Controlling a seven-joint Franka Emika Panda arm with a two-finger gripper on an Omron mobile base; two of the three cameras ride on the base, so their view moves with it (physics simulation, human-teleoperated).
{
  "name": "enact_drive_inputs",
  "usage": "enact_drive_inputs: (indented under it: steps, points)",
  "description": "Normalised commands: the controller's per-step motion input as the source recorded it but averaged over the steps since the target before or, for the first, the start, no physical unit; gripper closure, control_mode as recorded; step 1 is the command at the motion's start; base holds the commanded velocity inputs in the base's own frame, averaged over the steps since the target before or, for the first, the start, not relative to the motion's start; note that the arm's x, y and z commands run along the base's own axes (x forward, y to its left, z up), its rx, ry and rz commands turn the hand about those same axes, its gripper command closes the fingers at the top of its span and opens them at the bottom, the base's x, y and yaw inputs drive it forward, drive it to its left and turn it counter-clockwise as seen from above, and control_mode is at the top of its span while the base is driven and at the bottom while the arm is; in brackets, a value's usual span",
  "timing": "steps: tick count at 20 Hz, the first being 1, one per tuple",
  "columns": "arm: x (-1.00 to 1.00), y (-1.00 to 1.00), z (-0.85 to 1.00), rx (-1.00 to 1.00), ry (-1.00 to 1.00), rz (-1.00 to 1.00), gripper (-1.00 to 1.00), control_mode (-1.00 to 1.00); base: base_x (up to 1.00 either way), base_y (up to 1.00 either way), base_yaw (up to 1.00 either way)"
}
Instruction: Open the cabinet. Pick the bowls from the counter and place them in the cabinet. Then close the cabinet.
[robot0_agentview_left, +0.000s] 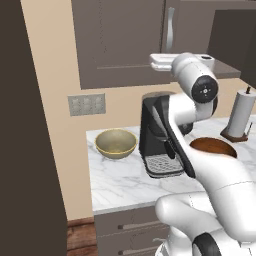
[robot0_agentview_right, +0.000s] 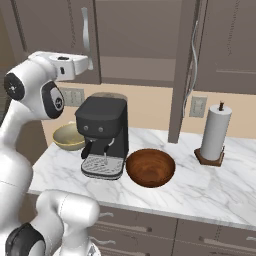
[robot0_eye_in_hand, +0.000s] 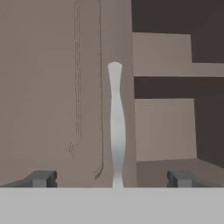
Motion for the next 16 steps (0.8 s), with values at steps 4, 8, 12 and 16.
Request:
enact_drive_inputs:
  steps: [4,8,12,16]
  points:
    - [0.55,0.0,-0.16,0.0,0.0,0.11,-1.0,-1.0,0.0,0.0,0.0]
    - [0.56,0.0,-0.08,0.0,-0.01,0.1,-1.0,-1.0,0.0,0.0,0.0]
    - [0.43,0.0,0.0,-0.06,-0.1,0.06,-1.0,-1.0,0.0,0.0,0.0]
    - [0.22,0.0,0.0,-0.13,-0.24,0.0,-1.0,-1.0,0.0,0.0,0.0]
